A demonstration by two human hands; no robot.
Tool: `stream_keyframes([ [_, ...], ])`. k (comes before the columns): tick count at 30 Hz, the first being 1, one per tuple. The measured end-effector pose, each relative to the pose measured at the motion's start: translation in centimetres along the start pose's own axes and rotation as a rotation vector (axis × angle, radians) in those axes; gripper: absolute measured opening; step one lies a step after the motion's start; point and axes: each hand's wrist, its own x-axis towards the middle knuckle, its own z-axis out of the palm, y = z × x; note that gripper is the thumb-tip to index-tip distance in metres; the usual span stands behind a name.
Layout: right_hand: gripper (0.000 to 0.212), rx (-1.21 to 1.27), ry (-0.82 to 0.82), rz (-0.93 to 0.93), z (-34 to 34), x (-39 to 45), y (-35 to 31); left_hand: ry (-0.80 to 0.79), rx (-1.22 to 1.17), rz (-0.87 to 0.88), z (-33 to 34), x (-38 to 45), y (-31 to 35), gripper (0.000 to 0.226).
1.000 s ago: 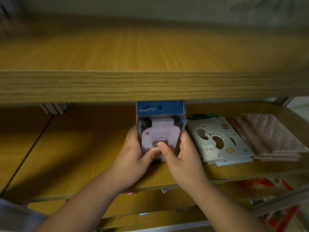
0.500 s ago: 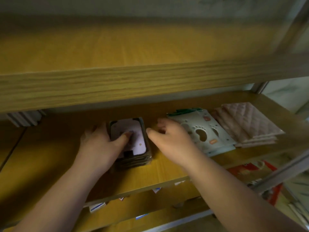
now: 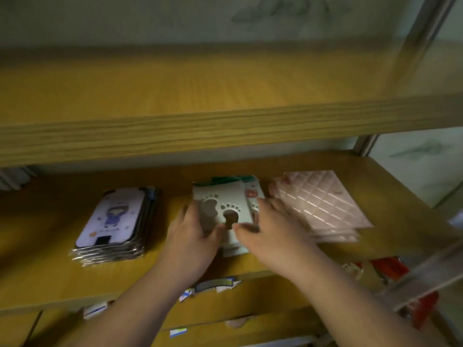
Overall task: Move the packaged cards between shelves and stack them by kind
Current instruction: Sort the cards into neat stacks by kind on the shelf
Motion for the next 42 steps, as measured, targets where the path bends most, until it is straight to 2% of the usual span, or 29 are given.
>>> stream_keyframes([
  [2,0.09,-0.013,-0.029,-0.026,0.3,0.2,0.1,0.009,-0.041,-0.034,0.6,0.1,0.5,0.036],
  [5,0.09,0.064,-0.09,-0.04,0.1,0.5,0.4,-0.021,-0.087,-0.101,0.6,0.1,1.4,0.041],
  [8,0.072,0.179,-0.141,-0.056,-0.2,0.7,0.6,-0.107,-0.23,-0.208,0.4,0.2,2.4,0.048],
  [10,0.063,0.209,-0.173,-0.084,-0.1,0.8,0.4,-0.128,-0.296,-0.256,0.3,0.7,3.1,0.044],
  [15,0.076,0.396,-0.165,-0.092,0.6,0.7,0.8,0.012,-0.715,-0.549,-0.7,2.6,3.5,0.034],
  [16,0.077,0.428,-0.139,-0.091,0.7,0.7,0.9,0.009,-0.784,-0.602,-0.9,2.9,3.5,0.03],
  [18,0.076,0.502,-0.099,-0.082,0.9,0.4,1.1,-0.096,-0.874,-0.66,-0.8,2.9,3.9,0.026],
  [20,0.075,0.576,-0.087,-0.073,1.0,0.1,1.1,-0.186,-0.826,-0.61,-0.3,2.7,4.0,0.03],
  [24,0.078,0.843,-0.097,0.008,0.5,0.5,0.8,-0.108,-0.734,-0.354,-0.4,2.2,2.9,0.035],
  [26,0.063,0.994,-0.113,0.057,0.1,0.9,0.4,-0.098,-0.661,-0.174,-1.1,1.6,2.2,0.035],
  [28,0.037,1.003,-0.079,-0.015,0.4,1.2,0.2,-0.089,-0.54,-0.012,-1.8,0.9,1.6,0.038],
  [29,0.033,0.988,-0.038,-0.077,0.6,1.2,0.0,-0.084,-0.485,0.052,-2.0,0.8,1.2,0.04],
  [32,0.043,0.935,0.073,-0.23,1.5,0.8,-0.1,-0.067,-0.351,0.246,-2.5,0.7,0.0,0.05],
  [34,0.049,0.918,0.097,-0.285,2.2,0.5,0.2,-0.043,-0.306,0.302,-2.1,0.5,-0.7,0.056],
  [36,0.044,0.871,0.101,-0.299,2.8,0.4,0.5,-0.054,-0.311,0.306,-1.4,0.2,-1.3,0.054],
  [42,0.044,0.663,0.139,-0.235,3.4,0.6,0.8,-0.083,-0.336,0.253,-0.5,0.3,-2.3,0.052],
])
